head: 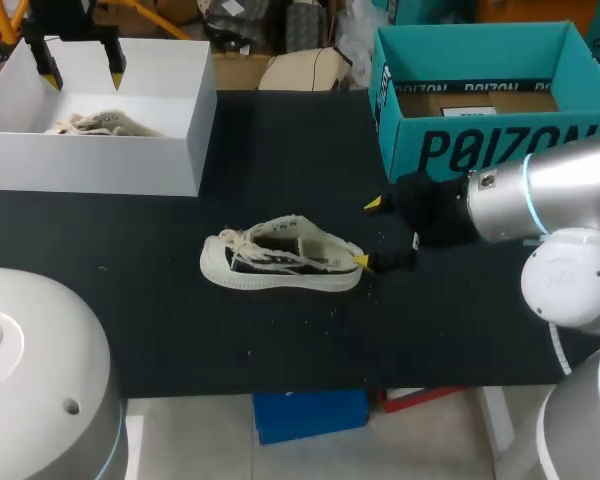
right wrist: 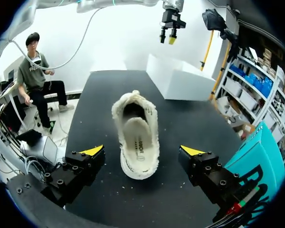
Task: Take the shoe out of the shoebox, open the shoe tongue, remove and reinsert the insole, then place the shoe into the shoebox
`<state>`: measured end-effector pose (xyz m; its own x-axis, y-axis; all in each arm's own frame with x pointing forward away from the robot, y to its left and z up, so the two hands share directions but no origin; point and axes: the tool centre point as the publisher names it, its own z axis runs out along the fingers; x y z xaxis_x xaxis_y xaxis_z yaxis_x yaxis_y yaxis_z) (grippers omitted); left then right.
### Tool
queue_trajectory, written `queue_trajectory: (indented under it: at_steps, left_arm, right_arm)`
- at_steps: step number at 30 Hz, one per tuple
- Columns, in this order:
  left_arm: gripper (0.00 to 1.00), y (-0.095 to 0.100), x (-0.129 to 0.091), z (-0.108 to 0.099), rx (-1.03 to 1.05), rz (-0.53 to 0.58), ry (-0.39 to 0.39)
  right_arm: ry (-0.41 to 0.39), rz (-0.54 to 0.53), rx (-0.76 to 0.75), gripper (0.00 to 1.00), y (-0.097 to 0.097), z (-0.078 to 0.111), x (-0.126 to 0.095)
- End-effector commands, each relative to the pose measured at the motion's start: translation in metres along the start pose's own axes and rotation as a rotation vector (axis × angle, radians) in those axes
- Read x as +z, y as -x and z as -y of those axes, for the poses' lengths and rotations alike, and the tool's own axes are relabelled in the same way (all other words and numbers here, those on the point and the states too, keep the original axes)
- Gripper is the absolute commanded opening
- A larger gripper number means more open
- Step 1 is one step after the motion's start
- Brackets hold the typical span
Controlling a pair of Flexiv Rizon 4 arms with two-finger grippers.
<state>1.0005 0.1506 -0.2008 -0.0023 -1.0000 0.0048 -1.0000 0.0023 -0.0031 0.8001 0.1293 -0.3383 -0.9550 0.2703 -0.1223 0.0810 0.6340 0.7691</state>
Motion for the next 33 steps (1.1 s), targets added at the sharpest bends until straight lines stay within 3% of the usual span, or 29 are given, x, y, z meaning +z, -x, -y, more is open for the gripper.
queue_trajectory:
  at_steps: [1,19,33]
  left_arm:
    - [1.0,0.0,0.0,0.0,-0.001,0.002,0.001]
    - [1.0,0.0,0.0,0.0,-0.001,0.002,0.001]
    - [1.0,0.0,0.0,0.0,-0.001,0.002,0.001]
  right_arm:
    - [0.028,0.019,0.012,1.0,-0.006,0.009,0.028]
    - [0.052,-0.018,0.057,1.0,-0.008,0.029,0.062]
    - [0.068,-0.029,0.089,1.0,-0.01,0.04,0.074]
